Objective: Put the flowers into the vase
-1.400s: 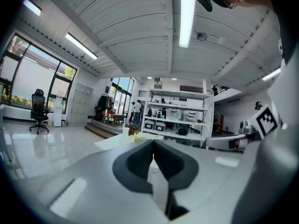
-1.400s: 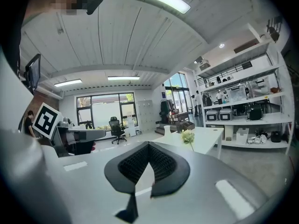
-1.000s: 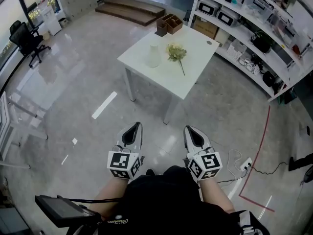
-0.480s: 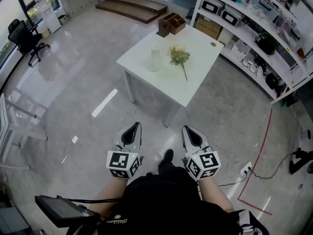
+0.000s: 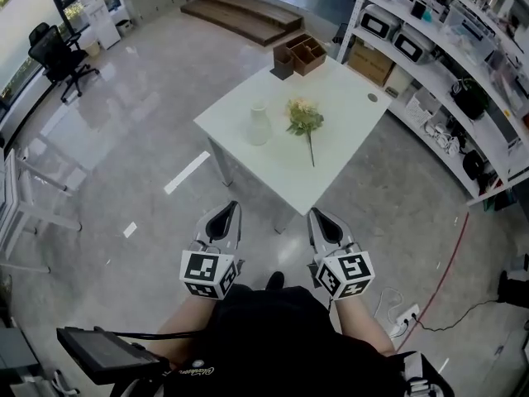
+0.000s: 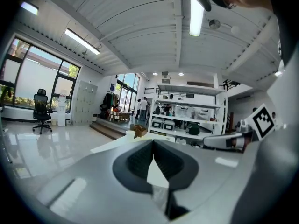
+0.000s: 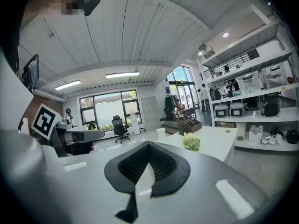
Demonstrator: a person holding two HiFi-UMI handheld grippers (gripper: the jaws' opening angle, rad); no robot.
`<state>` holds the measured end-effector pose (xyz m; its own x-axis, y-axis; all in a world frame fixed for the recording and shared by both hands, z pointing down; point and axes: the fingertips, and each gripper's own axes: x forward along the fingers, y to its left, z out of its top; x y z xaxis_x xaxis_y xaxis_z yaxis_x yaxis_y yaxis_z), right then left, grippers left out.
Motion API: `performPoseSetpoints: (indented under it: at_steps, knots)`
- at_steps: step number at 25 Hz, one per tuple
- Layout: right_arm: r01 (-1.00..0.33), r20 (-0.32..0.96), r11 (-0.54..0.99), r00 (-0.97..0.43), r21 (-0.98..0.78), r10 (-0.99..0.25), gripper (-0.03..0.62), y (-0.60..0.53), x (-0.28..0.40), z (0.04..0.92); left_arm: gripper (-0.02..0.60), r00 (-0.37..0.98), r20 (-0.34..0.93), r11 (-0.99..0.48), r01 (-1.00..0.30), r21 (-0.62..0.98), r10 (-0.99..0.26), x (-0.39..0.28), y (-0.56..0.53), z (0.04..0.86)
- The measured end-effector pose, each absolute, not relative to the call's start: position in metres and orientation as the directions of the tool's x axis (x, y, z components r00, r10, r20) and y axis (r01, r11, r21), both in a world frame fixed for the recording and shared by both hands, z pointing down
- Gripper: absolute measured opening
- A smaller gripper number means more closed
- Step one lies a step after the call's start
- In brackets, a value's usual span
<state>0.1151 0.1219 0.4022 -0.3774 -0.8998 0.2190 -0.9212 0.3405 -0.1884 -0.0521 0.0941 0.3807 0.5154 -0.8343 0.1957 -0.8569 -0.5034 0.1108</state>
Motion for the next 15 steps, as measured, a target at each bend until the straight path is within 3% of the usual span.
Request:
performPoseSetpoints:
  at_steps: [15]
  knots:
    - [-0.915,0.234,0.343,-0.388,-0.212,-0.891,-0.002,-0.005,0.127,0.419,0.007,0.512,0.216,-0.492,-0.859,0.141,-0.831,-0.04,-0.028,0.402]
